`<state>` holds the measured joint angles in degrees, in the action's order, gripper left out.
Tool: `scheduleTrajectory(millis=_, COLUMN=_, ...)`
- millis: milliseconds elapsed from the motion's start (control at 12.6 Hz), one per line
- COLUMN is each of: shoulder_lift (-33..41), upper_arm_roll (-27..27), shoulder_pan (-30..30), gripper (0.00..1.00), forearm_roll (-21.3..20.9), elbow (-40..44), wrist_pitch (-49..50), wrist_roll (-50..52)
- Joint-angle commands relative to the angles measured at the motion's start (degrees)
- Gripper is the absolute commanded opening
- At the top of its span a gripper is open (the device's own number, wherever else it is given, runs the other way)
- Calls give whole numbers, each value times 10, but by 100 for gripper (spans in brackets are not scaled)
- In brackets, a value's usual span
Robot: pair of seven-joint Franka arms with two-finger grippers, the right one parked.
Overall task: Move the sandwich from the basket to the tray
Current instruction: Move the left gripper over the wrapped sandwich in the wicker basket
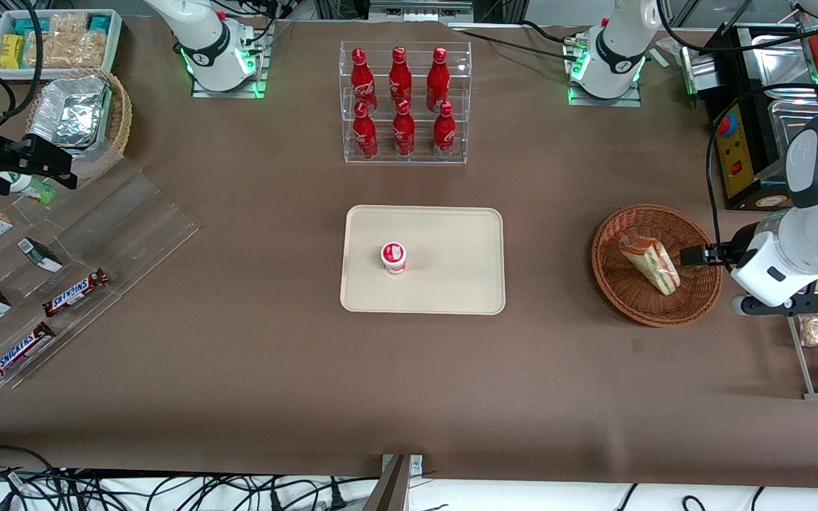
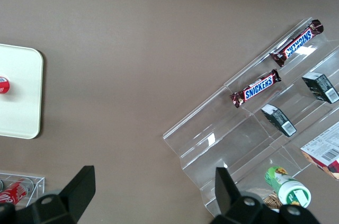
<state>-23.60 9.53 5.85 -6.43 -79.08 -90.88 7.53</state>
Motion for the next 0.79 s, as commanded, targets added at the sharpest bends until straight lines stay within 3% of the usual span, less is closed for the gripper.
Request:
scheduleTrajectory(millis=0, shoulder_lift=7, upper_arm_roll=3, shoulder_pan=0, gripper=100, forearm_roll=-1, elbow=4, wrist_pitch=8, wrist_roll=-8)
scheduleTrajectory(millis=475, shoulder_lift=7, upper_arm_roll=1, shoulder_pan=6, gripper=100, forearm_roll=-1, elbow=9, wrist_pitch=11, wrist_roll=19)
scheduleTrajectory(millis=712, shoulder_lift=6, upper_arm_roll=2, shoulder_pan=7, gripper=100, forearm_roll=0, elbow=3, wrist_pitch=5, wrist_roll=86)
